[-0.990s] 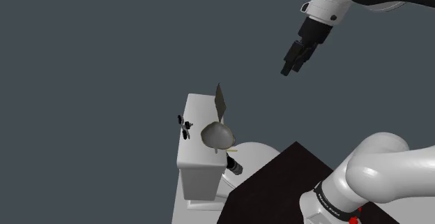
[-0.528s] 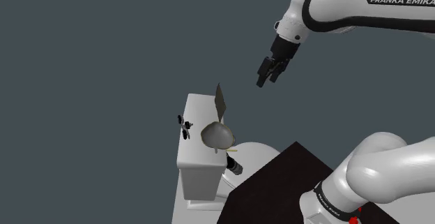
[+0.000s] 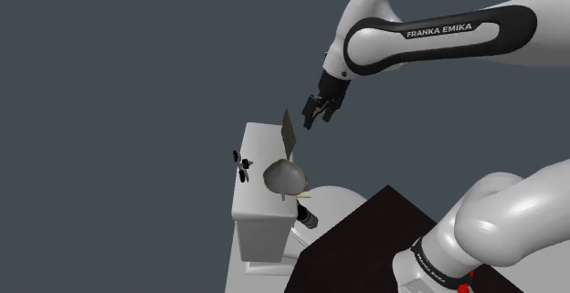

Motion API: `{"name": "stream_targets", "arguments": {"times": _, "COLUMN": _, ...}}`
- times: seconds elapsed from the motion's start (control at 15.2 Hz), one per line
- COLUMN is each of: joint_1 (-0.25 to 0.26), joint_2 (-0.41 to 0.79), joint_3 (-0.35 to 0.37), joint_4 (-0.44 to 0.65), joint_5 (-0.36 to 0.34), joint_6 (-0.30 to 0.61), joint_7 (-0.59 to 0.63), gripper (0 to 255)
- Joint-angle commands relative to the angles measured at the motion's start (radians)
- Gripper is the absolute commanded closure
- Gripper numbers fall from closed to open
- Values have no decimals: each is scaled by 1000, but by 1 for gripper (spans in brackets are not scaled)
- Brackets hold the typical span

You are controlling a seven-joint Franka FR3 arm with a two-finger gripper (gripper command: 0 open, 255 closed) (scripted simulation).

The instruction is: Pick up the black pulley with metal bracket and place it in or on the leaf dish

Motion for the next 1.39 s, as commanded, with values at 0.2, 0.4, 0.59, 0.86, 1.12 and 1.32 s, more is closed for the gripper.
{"name": "stream_targets", "arguments": {"times": 0.2, "joint_1": 3, "joint_2": 177, "joint_3": 34, "joint_4": 45, "joint_5": -14, "joint_6": 134, "joint_7": 36, "gripper": 0}}
{"name": "stream_targets", "arguments": {"times": 0.4, "joint_1": 7, "joint_2": 290, "joint_3": 53, "joint_4": 87, "joint_5": -33, "joint_6": 204, "joint_7": 66, "gripper": 0}}
{"name": "stream_targets", "arguments": {"times": 0.59, "joint_1": 14, "joint_2": 407, "joint_3": 65, "joint_4": 141, "joint_5": -62, "joint_6": 265, "joint_7": 100, "gripper": 0}}
{"name": "stream_targets", "arguments": {"times": 0.86, "joint_1": 31, "joint_2": 564, "joint_3": 69, "joint_4": 232, "joint_5": -109, "joint_6": 329, "joint_7": 149, "gripper": 0}}
{"name": "stream_targets", "arguments": {"times": 1.12, "joint_1": 58, "joint_2": 722, "joint_3": 60, "joint_4": 343, "joint_5": -155, "joint_6": 371, "joint_7": 195, "gripper": 0}}
{"name": "stream_targets", "arguments": {"times": 1.32, "joint_1": 83, "joint_2": 840, "joint_3": 47, "joint_4": 440, "joint_5": -184, "joint_6": 389, "joint_7": 223, "gripper": 0}}
